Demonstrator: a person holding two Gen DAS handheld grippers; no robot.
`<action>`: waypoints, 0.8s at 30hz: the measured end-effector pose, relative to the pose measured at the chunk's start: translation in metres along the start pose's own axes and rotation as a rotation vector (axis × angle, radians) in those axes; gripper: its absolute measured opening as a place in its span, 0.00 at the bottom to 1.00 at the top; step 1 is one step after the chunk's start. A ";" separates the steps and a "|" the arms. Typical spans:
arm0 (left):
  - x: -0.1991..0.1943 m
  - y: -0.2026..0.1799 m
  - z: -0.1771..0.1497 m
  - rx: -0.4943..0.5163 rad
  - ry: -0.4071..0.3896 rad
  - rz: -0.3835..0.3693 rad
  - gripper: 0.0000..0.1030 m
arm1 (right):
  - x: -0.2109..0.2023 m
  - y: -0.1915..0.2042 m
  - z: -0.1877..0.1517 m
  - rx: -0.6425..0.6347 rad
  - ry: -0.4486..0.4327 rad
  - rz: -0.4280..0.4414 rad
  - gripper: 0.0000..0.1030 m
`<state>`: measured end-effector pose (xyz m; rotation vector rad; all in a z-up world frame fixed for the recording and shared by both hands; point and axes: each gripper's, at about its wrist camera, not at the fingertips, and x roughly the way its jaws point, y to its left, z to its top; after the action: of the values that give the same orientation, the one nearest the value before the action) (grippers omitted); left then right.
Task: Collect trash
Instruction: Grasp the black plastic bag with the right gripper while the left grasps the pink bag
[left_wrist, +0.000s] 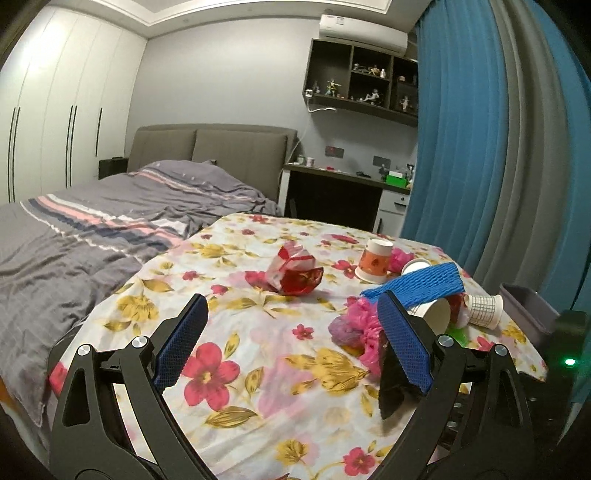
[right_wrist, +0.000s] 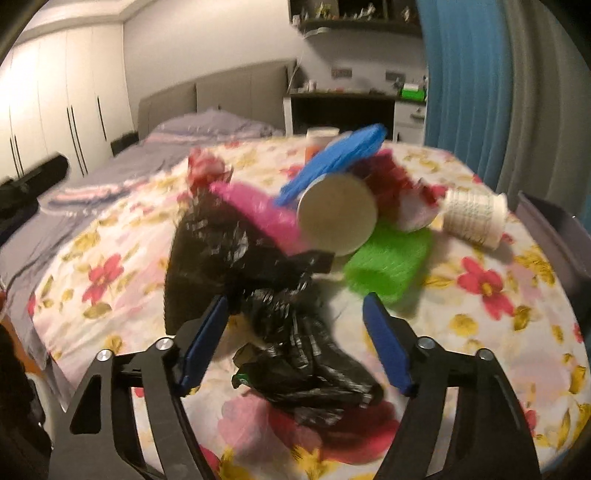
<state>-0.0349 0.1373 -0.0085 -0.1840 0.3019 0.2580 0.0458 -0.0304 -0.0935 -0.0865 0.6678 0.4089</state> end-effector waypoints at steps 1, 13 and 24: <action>0.001 0.001 0.000 0.000 0.002 -0.002 0.89 | 0.006 0.001 -0.001 0.002 0.020 0.000 0.63; 0.019 -0.001 -0.010 -0.006 0.057 -0.041 0.88 | 0.011 -0.008 -0.014 -0.008 0.062 0.005 0.17; 0.083 -0.050 -0.025 0.022 0.253 -0.170 0.68 | -0.047 -0.051 -0.006 0.046 -0.105 -0.052 0.17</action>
<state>0.0485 0.1024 -0.0509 -0.2201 0.5370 0.0625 0.0291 -0.0949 -0.0714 -0.0386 0.5700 0.3453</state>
